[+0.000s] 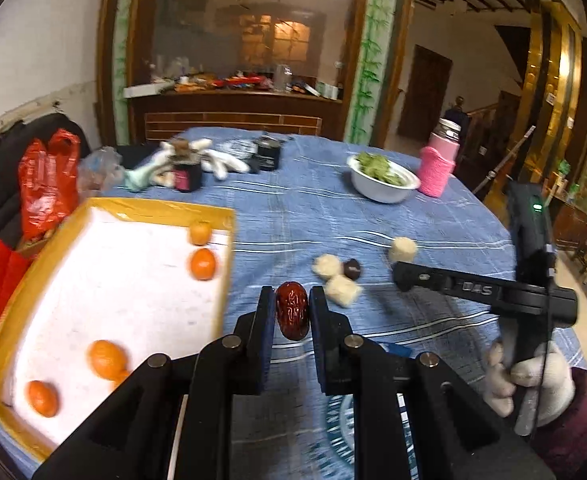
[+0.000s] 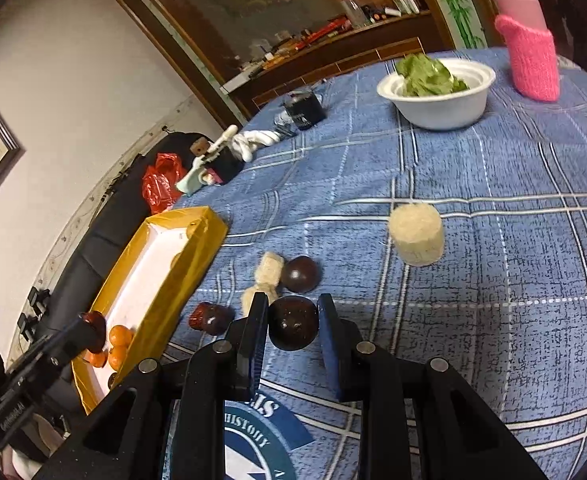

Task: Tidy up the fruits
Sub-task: 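Carry the date and plum into the white tray and release them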

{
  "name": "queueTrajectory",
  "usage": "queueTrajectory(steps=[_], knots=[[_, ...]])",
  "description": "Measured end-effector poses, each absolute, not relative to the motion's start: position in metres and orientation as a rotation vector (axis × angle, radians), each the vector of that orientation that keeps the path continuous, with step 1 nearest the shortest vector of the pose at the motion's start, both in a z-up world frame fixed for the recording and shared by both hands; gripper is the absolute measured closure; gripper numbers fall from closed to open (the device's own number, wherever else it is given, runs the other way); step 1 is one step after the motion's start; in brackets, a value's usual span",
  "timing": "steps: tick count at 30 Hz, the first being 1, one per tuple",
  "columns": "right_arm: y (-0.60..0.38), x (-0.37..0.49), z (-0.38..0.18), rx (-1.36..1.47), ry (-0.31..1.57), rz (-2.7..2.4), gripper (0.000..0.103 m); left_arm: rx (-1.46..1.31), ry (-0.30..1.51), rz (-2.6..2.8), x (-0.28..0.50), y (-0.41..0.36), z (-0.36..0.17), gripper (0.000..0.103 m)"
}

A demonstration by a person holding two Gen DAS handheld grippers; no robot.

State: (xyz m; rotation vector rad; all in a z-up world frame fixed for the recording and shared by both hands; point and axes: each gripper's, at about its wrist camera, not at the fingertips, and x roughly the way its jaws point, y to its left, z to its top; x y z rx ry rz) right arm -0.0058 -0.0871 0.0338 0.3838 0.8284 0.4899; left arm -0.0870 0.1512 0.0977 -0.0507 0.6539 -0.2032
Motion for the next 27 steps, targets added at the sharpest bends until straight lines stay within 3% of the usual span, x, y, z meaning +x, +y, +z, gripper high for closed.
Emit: queueTrajectory(steps=[13, 20, 21, 24, 25, 27], knots=[[0.065, -0.051, 0.061, 0.252, 0.896, 0.775, 0.074, -0.259, 0.725, 0.080, -0.104, 0.293, 0.067, 0.086], [0.136, -0.044, 0.049, 0.146, 0.950, 0.778, 0.074, -0.333, 0.742, 0.089, -0.109, 0.321, 0.060, 0.086], [0.139, -0.044, 0.046, 0.132, 0.953, 0.765, 0.074, -0.335, 0.739, 0.085, -0.111, 0.323, 0.059, 0.081], [0.151, -0.040, 0.040, 0.083, 0.954, 0.715, 0.073, -0.333, 0.731, 0.087, -0.117, 0.327, 0.061, 0.052], [0.152, -0.038, 0.038, 0.082, 0.959, 0.708, 0.071, -0.332, 0.721, 0.094, -0.120, 0.329, 0.063, 0.048], [0.150, -0.037, 0.039, 0.098, 0.955, 0.699, 0.057, -0.334, 0.713, 0.102, -0.123, 0.331, 0.067, 0.043]])
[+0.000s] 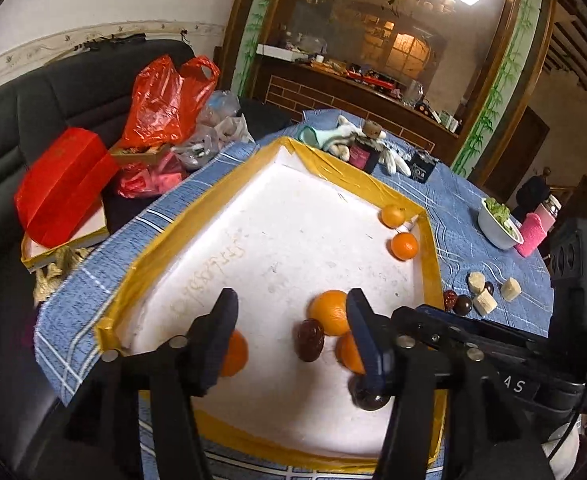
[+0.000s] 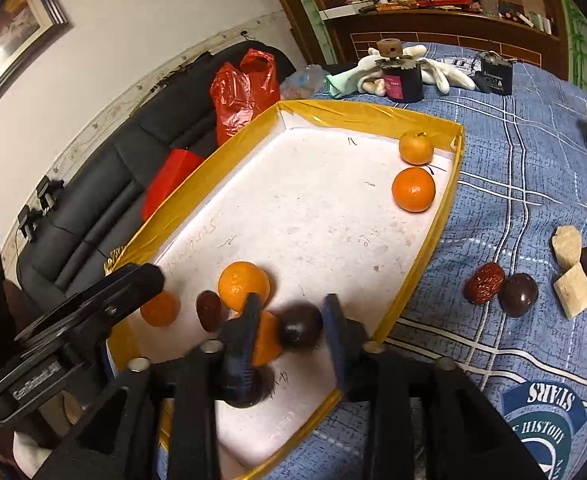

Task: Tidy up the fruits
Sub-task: 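Carry the date and plum into the white tray and release them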

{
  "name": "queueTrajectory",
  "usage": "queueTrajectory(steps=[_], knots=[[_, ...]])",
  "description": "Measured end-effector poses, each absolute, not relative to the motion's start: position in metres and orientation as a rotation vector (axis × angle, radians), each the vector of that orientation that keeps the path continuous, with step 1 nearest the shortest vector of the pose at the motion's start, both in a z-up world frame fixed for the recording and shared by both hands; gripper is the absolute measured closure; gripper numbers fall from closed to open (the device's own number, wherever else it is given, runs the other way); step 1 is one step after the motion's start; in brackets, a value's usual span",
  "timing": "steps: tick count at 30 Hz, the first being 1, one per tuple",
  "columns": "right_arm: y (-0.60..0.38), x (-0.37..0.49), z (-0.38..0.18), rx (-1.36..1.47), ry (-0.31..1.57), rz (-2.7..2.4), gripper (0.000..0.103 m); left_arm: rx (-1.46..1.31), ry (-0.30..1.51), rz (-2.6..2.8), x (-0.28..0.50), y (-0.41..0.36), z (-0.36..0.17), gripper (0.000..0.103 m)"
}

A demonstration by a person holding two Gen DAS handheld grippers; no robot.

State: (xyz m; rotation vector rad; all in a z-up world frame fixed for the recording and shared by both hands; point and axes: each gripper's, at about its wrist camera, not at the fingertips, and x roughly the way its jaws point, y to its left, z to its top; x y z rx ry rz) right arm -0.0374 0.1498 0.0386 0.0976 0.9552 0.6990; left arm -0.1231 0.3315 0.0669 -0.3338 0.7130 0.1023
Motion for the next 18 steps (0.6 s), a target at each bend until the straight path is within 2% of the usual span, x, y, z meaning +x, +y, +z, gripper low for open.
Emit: queueTrajectory(steps=[2, 5, 7, 10, 18], knots=[[0.148, -0.038, 0.043, 0.099, 0.936, 0.686, 0.052, -0.340, 0.708, 0.108, -0.126, 0.334, 0.071, 0.039], [0.142, -0.047, 0.050, 0.095, 0.908, 0.671, 0.052, -0.320, 0.699, 0.125, -0.132, 0.329, 0.077, 0.031], [0.133, -0.054, 0.055, 0.110, 0.887, 0.656, 0.050, -0.287, 0.698, 0.147, -0.134, 0.320, 0.082, 0.021], [0.113, -0.065, 0.061, 0.150, 0.858, 0.624, 0.045, -0.229, 0.684, 0.120, -0.140, 0.297, 0.092, 0.019], [0.045, -0.093, 0.070, 0.275, 0.811, 0.518, 0.039, -0.070, 0.628, 0.089, -0.156, 0.233, 0.114, 0.019]])
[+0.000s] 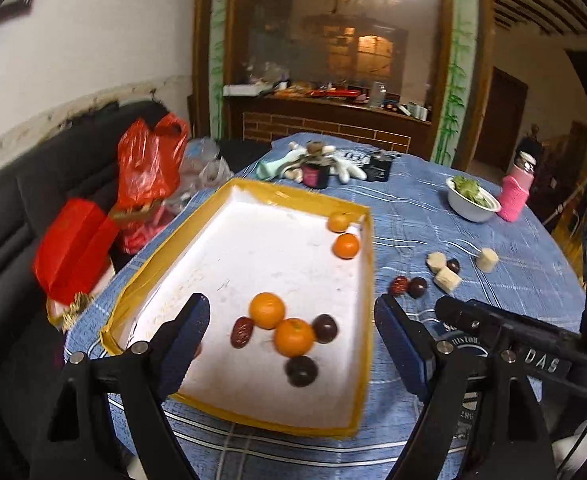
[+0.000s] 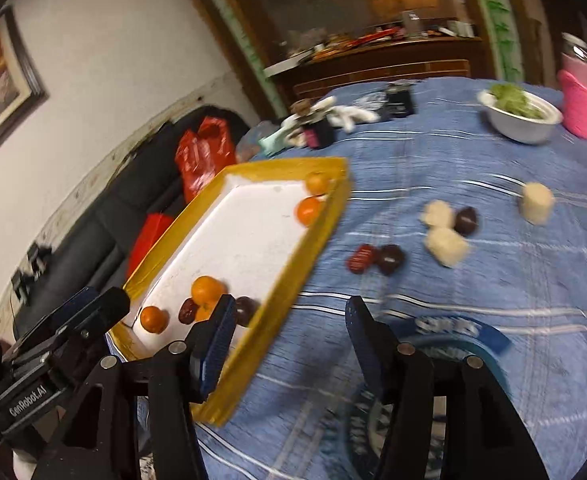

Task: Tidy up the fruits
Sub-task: 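Carry the date and plum into the white tray and release them, then move both open tools back toward the remaining fruit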

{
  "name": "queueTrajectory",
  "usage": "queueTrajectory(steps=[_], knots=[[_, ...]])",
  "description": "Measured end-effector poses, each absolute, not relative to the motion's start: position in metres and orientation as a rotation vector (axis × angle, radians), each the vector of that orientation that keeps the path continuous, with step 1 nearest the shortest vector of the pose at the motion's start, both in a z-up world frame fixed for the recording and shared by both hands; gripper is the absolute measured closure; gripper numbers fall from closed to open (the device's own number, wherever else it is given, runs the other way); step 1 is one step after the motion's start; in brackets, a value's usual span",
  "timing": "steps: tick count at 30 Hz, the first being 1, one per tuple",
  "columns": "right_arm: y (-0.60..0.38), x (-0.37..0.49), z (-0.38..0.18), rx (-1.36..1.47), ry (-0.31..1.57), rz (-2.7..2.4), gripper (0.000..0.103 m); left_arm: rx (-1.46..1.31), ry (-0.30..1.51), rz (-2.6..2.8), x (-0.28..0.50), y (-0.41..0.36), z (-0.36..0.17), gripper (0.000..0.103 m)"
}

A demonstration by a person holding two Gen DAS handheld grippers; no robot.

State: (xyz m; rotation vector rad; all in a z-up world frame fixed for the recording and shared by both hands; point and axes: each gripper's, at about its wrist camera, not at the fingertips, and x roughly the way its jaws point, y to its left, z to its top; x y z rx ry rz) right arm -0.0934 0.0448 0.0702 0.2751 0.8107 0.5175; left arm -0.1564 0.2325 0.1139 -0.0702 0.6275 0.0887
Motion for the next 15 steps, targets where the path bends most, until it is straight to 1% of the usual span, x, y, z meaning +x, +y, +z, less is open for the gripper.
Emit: queueTrajectory(steps=[6, 15], knots=[[0.006, -0.105, 0.072, 0.352, 0.797, 0.476, 0.039, -0.022, 0.629, 0.064, -0.161, 0.205, 0.120, 0.019], [-0.018, -0.119, 0.074, 0.391, 0.767, 0.469, 0.037, 0.021, 0.641, 0.054, -0.169, 0.180, 0.124, 0.019]])
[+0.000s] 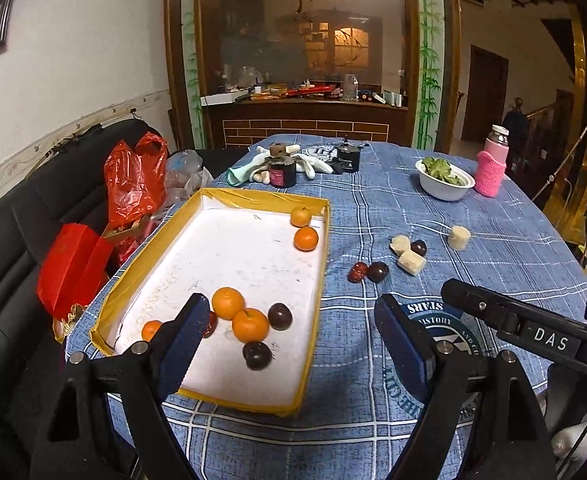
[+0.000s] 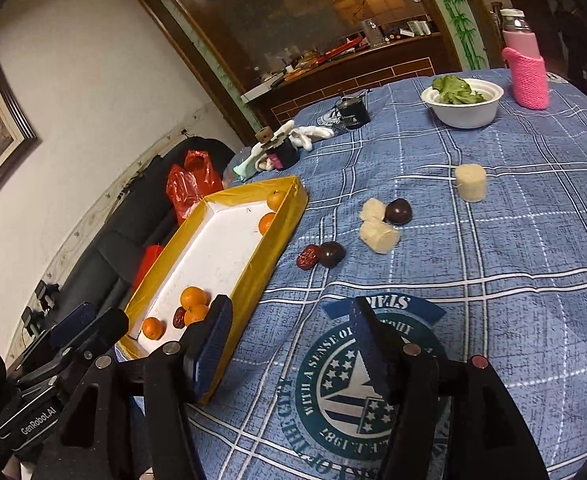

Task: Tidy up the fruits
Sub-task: 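Move both open tools back toward the remaining fruit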

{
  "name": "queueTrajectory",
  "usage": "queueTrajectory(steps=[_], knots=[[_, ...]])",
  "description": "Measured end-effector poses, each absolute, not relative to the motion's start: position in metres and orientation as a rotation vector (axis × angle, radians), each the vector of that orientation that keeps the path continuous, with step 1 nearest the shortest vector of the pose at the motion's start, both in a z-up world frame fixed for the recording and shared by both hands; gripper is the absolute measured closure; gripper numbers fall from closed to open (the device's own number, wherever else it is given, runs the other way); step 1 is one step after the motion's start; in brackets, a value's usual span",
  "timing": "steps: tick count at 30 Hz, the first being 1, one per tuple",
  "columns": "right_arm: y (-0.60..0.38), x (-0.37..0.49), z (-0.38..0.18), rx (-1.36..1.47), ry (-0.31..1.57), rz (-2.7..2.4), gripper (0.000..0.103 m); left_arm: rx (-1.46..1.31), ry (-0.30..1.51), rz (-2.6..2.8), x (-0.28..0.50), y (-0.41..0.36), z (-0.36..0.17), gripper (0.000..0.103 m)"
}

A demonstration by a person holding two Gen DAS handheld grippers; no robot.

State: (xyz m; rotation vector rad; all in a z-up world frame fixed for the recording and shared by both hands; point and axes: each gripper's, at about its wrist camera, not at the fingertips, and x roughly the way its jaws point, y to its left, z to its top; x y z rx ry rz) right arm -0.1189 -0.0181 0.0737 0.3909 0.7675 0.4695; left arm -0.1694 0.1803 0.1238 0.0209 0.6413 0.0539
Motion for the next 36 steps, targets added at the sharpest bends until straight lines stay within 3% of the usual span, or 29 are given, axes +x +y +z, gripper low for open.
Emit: queueTrajectory(steps=[19, 36], knots=[[-0.068, -0.114, 0.058, 0.431, 0.777, 0.361, 0.035, -0.019, 0.721, -0.001, -0.154, 0.175, 0.103, 0.019], [-0.106, -0.010, 0.032, 0.299, 0.853, 0.204, 0.035, -0.050, 0.810, -0.135, -0.088, 0.153, 0.074, 0.019]])
